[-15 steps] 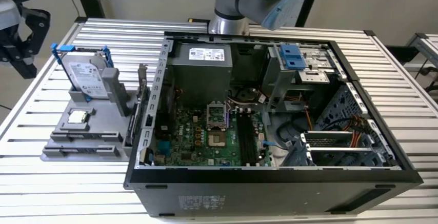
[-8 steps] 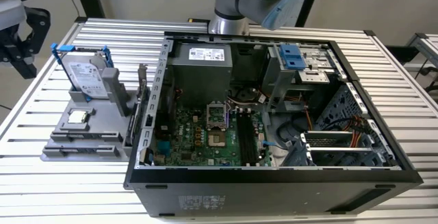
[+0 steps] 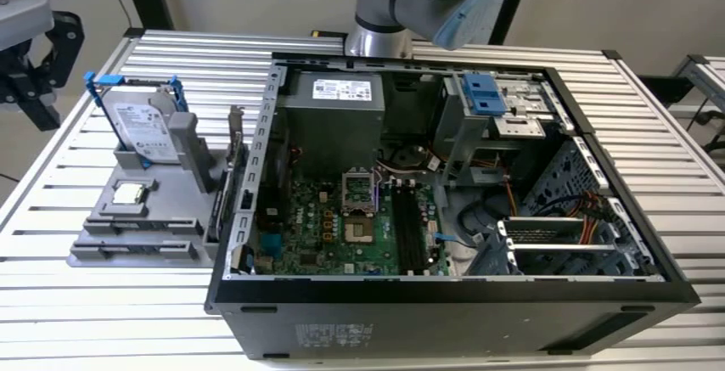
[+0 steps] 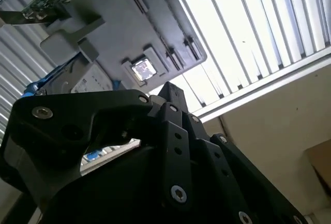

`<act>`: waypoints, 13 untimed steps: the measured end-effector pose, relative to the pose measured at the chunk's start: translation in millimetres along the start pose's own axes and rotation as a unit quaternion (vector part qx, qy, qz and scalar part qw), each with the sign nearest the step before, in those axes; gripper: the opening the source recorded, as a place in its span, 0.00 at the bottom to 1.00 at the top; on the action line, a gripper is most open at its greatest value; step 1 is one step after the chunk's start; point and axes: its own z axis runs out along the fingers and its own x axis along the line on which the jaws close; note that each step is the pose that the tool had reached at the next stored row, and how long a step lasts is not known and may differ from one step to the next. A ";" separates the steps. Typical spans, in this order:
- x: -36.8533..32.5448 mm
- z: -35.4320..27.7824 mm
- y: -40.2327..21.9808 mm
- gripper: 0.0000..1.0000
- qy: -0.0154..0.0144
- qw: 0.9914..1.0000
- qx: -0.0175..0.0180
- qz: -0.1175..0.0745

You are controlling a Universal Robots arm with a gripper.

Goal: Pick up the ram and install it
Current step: 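Pick up the ram and move it above insertion slot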

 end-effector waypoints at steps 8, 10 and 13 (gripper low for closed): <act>0.0 0.0 0.0 0.00 0.002 0.999 -0.001 -0.043; 0.0 0.0 0.0 0.00 0.003 0.999 -0.001 -0.054; 0.0 0.0 0.0 0.00 0.004 0.997 -0.001 -0.072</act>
